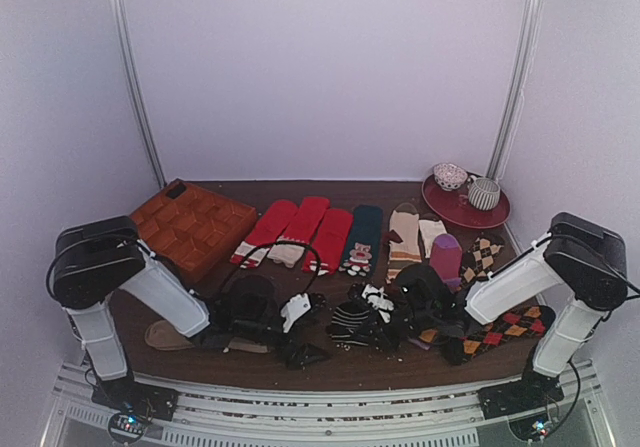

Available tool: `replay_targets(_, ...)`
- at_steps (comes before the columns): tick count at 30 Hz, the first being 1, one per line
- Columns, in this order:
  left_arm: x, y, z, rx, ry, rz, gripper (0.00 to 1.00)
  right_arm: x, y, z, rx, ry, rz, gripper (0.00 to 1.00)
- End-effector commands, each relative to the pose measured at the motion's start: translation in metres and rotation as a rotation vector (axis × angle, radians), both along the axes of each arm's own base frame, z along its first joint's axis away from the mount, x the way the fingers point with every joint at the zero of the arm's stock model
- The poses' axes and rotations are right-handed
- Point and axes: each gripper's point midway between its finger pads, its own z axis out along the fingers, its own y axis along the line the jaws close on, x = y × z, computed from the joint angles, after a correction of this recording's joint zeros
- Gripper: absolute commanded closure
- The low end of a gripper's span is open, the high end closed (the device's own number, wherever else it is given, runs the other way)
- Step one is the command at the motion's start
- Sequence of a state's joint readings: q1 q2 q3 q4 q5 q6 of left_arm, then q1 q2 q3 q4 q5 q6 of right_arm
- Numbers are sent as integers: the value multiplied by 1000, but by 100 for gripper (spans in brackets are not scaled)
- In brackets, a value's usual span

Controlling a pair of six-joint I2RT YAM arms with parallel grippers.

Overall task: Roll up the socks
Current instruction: Roll the sock at the center of the board.

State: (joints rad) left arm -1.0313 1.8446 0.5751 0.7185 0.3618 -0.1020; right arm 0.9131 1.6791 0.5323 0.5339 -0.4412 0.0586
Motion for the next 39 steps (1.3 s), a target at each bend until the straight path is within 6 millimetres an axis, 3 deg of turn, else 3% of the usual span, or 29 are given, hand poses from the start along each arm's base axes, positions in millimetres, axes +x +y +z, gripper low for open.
replay_targets(1, 10, 8, 22, -27, -152, 24, 2, -25, -31, -49, -173, 256, -22, 98)
replay_targets(8, 38, 27, 98, -183, -392, 238, 2, -27, -40, -60, -255, 306, -34, 97)
replay_targets(11, 40, 33, 112, -228, -457, 264, 2, -25, -40, -59, -254, 304, -44, 97)
replay_targets(14, 46, 27, 107, -246, -396, 298, 2, -24, -42, -62, -265, 305, -52, 97)
replay_targets(17, 16, 4, 98, -254, -337, 76, 2, -24, -42, -63, -268, 307, -57, 97)
replay_targets(24, -11, -10, 57, -180, -233, -110, 47, -24, -40, -63, -264, 309, -58, 97)
replay_targets(29, -5, -24, 35, -132, -210, -128, 42, -24, -41, -66, -264, 314, -58, 97)
replay_targets(35, 7, -34, 28, -118, -224, -103, 40, -24, -40, -65, -260, 310, -59, 97)
replay_targets(37, 9, -38, 24, -102, -227, -108, 44, -23, -40, -65, -259, 310, -59, 97)
replay_targets(39, 8, -40, 17, -85, -213, -125, 53, -24, -40, -65, -257, 311, -58, 97)
